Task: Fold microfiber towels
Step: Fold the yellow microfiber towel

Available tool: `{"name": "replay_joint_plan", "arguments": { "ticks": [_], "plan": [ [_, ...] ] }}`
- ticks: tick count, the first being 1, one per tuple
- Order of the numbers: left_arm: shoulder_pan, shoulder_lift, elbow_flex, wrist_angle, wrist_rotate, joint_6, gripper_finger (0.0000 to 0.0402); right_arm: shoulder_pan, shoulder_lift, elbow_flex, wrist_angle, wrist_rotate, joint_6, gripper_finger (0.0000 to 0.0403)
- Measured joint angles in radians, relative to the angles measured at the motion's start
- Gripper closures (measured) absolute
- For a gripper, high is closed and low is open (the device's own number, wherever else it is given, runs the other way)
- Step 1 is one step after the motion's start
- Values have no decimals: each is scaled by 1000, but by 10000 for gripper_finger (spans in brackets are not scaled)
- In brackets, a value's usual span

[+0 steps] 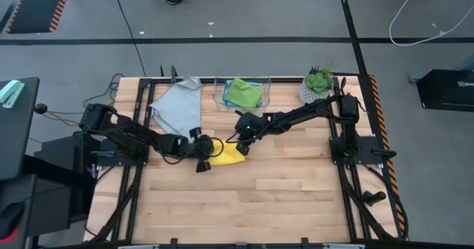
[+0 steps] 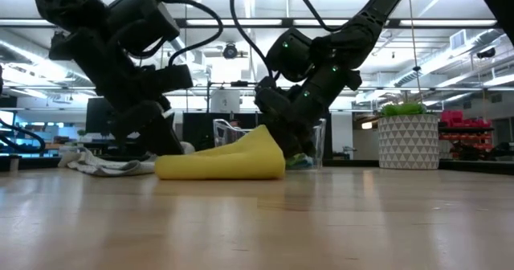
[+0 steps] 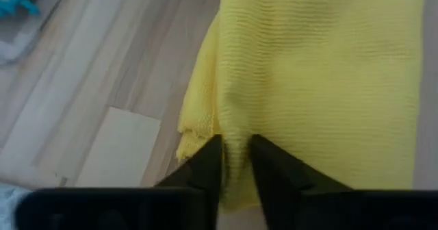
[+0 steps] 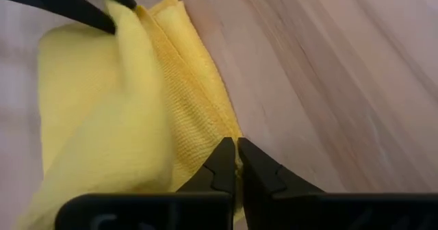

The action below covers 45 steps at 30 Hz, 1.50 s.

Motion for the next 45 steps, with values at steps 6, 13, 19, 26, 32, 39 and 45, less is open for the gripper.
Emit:
{"name": "replay_joint_plan", "arguments": {
  "ticks": [6,13,19,26,32,39,45],
  "plan": [
    [15,-77,0,-37,9,34,203,0,0,0,-7,1,-2,389],
    [48,-225,0,-125,15,73,144,0,0,0,-14,1,-10,389],
    [47,-213,0,134,299,202,208,0,0,0,-14,1,-29,389],
    [82,38,-1,288,299,186,369,11,0,0,-14,16,-44,390],
    [86,145,0,373,271,166,381,17,0,0,-23,27,-55,371],
    [86,150,0,380,270,168,394,2,-139,-1,-226,168,-70,270],
    [86,150,0,381,270,167,389,23,-329,-12,-290,280,-88,226]
  ]
}}
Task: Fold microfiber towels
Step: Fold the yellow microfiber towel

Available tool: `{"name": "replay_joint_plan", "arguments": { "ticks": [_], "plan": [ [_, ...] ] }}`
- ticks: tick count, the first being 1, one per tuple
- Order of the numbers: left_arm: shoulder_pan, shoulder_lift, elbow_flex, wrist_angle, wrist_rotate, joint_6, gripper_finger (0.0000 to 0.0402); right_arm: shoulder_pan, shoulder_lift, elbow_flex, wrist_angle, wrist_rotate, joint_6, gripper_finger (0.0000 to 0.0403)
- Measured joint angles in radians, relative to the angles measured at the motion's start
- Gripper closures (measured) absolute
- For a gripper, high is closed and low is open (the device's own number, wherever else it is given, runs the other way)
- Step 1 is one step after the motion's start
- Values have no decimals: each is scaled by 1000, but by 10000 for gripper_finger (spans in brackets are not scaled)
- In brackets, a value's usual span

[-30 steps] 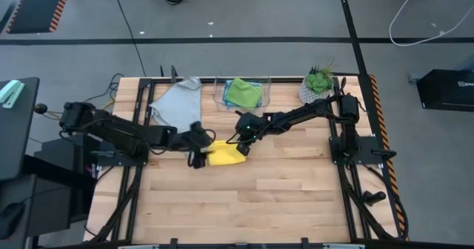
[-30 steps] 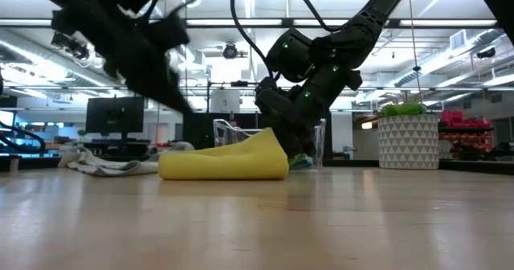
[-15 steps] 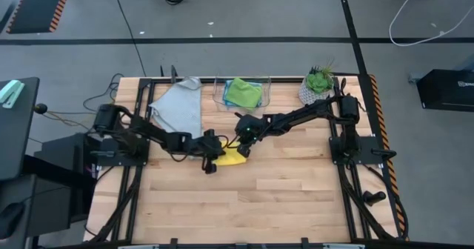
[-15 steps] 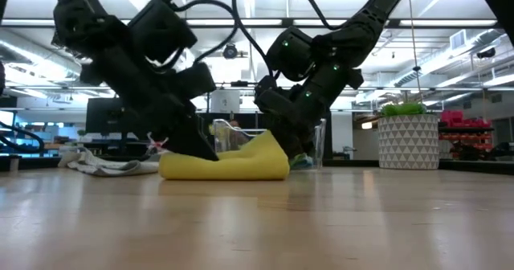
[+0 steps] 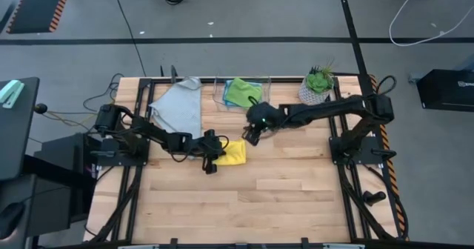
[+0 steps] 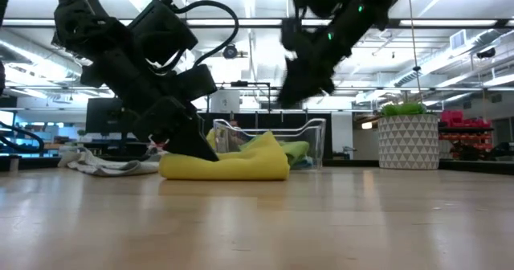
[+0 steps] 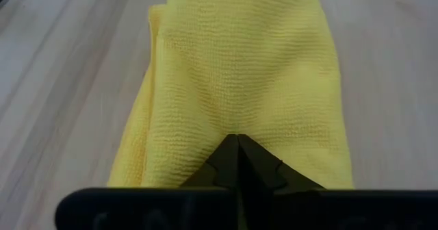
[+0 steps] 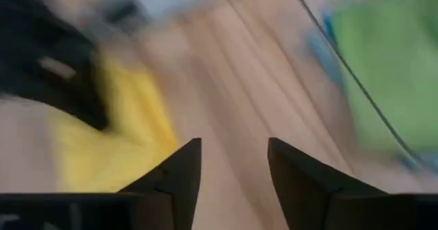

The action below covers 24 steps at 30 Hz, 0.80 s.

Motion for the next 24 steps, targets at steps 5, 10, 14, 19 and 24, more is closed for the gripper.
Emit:
{"name": "replay_joint_plan", "arguments": {
  "ticks": [5,10,14,19,24],
  "plan": [
    [0,1,0,13,-32,-12,392,124,20,-93,333,0,11,309],
    [0,1,0,27,-36,-14,385,202,131,-152,580,107,61,390],
    [0,1,0,34,-36,-15,396,204,224,-135,601,131,86,382],
    [0,1,0,31,-48,-34,385,204,312,-120,603,161,64,397],
    [-1,-5,0,25,-78,-35,396,203,348,-128,610,172,61,396]
  ]
}}
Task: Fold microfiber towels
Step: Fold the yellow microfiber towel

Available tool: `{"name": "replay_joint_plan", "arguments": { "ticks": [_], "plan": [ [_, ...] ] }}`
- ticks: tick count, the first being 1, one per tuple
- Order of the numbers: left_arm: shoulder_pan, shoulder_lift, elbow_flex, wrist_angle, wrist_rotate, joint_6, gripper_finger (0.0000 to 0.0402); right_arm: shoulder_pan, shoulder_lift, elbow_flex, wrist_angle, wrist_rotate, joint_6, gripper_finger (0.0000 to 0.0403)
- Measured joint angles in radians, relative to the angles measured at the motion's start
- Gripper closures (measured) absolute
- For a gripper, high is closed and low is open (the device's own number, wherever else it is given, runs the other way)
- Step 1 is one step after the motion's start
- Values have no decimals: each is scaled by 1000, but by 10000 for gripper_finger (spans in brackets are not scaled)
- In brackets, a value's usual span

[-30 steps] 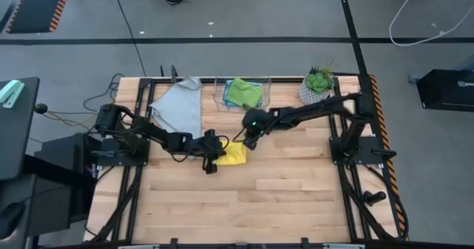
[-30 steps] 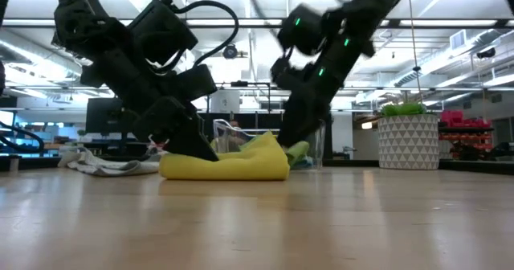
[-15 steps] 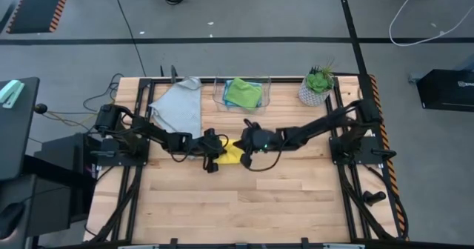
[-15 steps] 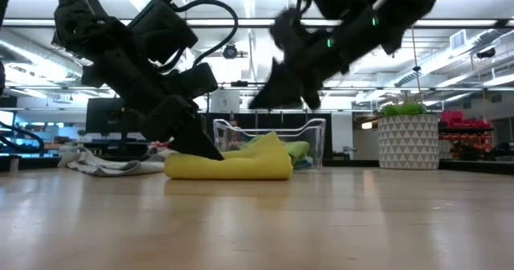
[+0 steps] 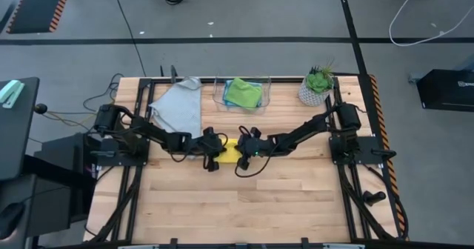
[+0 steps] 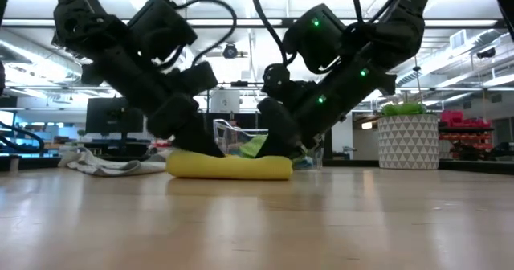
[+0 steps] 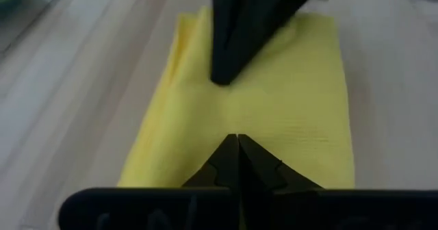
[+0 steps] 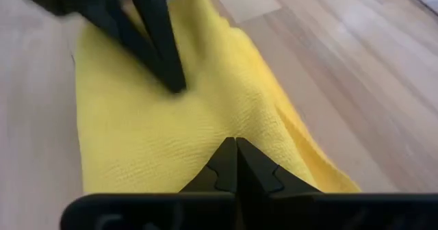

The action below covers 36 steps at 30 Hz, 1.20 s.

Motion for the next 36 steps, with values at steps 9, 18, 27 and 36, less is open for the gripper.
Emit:
{"name": "replay_joint_plan", "arguments": {
  "ticks": [9,18,27,36],
  "plan": [
    [-1,-69,2,6,-16,32,396,1,7,-1,1,0,-17,398],
    [35,-44,-12,-64,-79,32,396,2,7,-1,-5,-1,-33,400],
    [107,-50,-139,81,-76,-4,396,2,7,-1,-6,-8,-54,400],
    [54,-99,-151,78,-78,128,392,1,7,-1,-8,-15,-90,400]
  ]
}}
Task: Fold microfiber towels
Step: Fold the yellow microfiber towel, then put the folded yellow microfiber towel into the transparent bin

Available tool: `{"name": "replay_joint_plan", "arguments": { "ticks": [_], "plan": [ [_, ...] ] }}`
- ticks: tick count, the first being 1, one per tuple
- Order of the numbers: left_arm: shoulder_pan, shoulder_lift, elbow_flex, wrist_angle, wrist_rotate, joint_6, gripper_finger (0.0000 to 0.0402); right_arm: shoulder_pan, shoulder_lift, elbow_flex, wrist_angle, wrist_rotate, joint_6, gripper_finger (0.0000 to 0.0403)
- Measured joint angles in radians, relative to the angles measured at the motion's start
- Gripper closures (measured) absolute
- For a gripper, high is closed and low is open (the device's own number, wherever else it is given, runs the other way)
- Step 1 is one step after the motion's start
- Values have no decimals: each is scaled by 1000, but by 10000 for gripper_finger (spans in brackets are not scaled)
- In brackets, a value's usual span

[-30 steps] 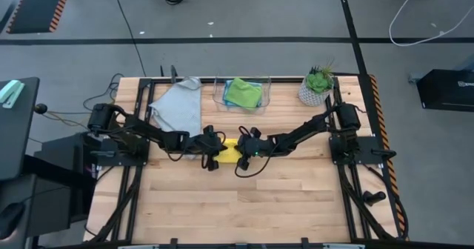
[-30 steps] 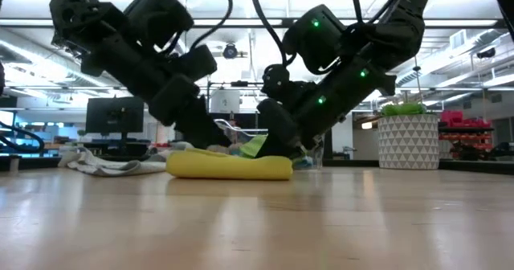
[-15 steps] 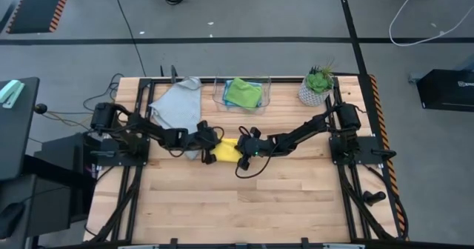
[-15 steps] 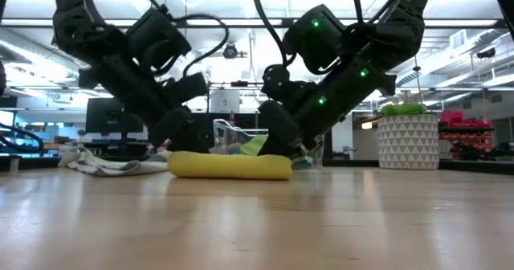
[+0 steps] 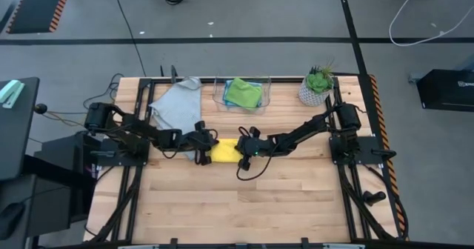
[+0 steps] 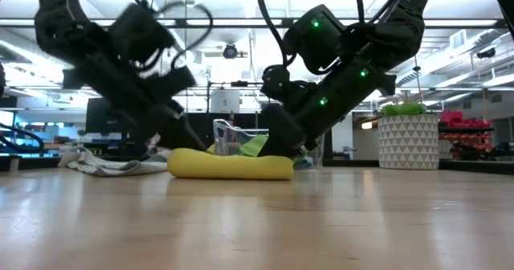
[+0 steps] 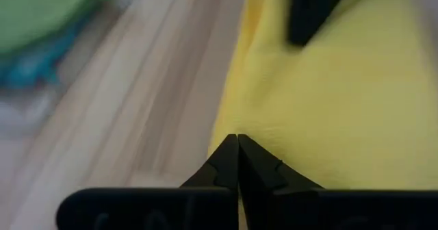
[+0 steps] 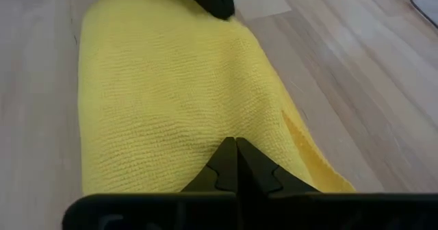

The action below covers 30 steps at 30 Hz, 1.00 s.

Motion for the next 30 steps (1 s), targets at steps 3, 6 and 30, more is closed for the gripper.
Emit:
{"name": "replay_joint_plan", "arguments": {
  "ticks": [3,6,30],
  "plan": [
    [-33,-68,3,-38,3,25,392,-8,0,1,0,-4,-18,399],
    [-76,-164,2,-119,8,36,385,-8,0,2,-1,-6,-17,399],
    [-280,-27,96,-235,-141,128,152,-4,1,2,11,-3,-16,400]
  ]
}}
